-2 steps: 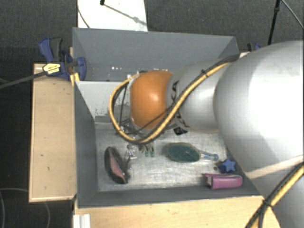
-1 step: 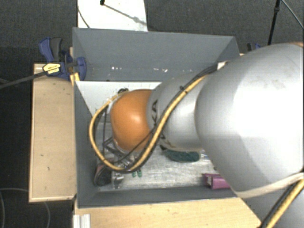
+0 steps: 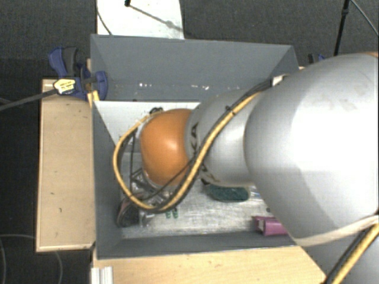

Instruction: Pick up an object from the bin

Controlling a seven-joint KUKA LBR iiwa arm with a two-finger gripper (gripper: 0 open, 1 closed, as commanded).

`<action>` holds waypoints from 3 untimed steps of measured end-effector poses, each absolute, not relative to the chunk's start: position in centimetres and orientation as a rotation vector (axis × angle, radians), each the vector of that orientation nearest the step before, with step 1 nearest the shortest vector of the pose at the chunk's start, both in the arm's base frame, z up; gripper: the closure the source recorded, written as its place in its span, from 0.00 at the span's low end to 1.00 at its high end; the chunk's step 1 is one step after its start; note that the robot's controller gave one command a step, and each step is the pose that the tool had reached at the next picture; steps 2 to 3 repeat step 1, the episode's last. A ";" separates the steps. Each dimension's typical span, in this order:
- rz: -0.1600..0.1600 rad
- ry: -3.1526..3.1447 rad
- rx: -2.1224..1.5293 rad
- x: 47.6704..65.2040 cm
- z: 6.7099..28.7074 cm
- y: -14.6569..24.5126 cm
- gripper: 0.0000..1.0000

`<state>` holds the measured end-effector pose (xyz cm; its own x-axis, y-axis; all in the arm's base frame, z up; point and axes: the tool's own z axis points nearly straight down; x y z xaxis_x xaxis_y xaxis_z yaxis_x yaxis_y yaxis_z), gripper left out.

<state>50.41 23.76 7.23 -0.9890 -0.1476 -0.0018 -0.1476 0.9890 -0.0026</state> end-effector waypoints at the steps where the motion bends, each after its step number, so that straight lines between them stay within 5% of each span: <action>1: 0.005 3.117 -0.315 50.2 23.9 24.1 1.00; 3: 0.005 3.117 -0.315 50.2 23.9 24.1 1.00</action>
Offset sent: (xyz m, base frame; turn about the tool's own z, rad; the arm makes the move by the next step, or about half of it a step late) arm -0.0031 0.0027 0.1620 -0.0563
